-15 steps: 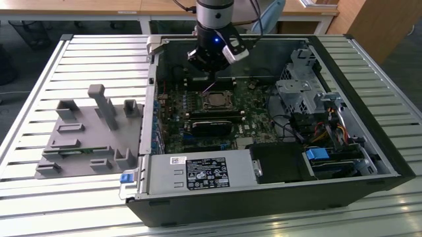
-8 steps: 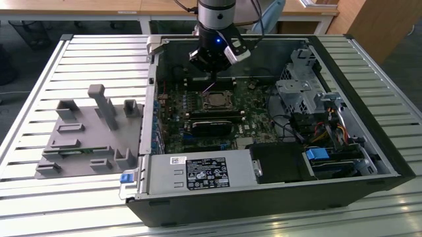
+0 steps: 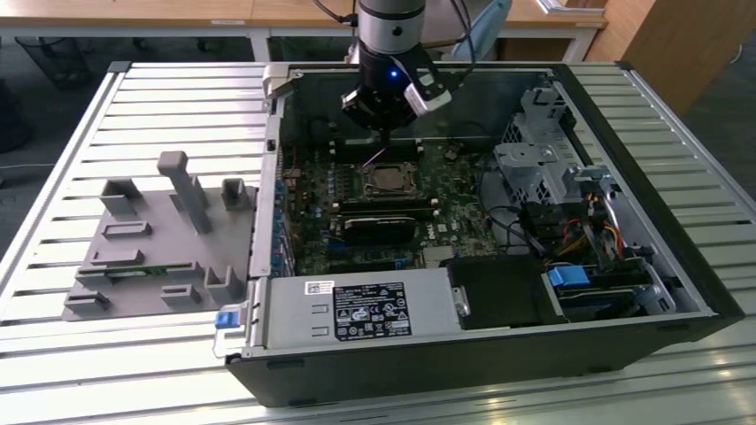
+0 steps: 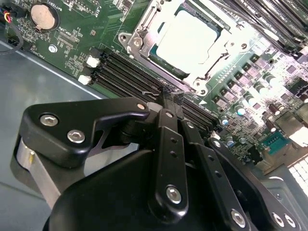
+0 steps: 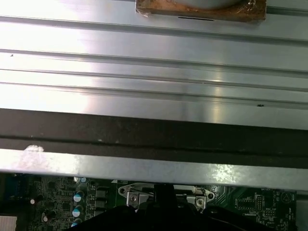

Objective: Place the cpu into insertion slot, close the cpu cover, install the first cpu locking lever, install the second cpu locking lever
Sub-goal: 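Install the first cpu locking lever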

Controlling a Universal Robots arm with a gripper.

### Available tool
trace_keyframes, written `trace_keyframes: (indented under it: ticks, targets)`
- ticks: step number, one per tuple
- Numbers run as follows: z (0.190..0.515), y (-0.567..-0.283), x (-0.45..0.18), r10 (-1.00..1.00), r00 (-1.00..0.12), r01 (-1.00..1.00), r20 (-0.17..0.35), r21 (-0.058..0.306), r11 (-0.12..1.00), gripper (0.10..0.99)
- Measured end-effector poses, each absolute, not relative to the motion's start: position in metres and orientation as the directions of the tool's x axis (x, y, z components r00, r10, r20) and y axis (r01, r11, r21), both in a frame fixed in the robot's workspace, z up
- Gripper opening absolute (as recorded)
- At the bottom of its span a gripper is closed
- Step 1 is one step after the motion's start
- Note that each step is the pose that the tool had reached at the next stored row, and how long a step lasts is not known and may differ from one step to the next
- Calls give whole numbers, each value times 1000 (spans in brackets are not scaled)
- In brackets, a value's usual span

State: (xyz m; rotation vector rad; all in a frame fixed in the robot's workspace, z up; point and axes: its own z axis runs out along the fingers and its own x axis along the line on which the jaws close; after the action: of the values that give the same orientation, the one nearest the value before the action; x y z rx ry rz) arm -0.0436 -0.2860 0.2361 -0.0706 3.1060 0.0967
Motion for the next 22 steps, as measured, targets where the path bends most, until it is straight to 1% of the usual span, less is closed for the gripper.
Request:
trace_keyframes:
  ticks: [22]
  targets:
    - [228,-284,-33,-44,-998,-46,-34,61,997,106]
